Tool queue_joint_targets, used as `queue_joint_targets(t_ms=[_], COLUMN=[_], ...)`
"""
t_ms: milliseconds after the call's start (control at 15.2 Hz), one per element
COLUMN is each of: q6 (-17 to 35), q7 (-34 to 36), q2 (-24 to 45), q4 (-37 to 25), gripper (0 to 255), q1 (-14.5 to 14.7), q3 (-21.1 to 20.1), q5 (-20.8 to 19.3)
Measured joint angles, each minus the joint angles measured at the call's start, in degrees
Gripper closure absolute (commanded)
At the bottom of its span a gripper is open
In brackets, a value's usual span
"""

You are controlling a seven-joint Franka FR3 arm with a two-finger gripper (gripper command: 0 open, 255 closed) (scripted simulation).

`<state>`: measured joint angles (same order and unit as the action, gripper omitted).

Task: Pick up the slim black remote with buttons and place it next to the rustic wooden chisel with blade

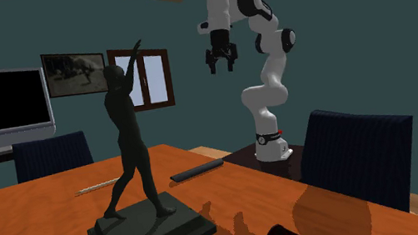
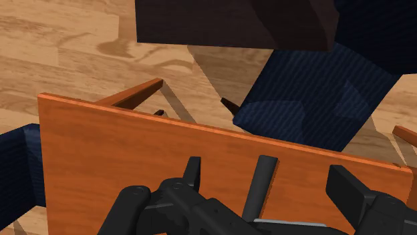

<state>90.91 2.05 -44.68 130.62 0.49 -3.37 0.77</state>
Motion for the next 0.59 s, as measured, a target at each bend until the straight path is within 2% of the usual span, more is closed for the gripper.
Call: queue_joint_targets(t_ms=[132, 594], q6=[0.70, 11.76], q7=[0.30, 4.14], q2=[0.53, 10.02], q4=[0.27, 3.01], gripper=[0, 0], q1=[-0.03, -0.48], q3=[-0.13, -1.87], q5=[0.16, 2.08])
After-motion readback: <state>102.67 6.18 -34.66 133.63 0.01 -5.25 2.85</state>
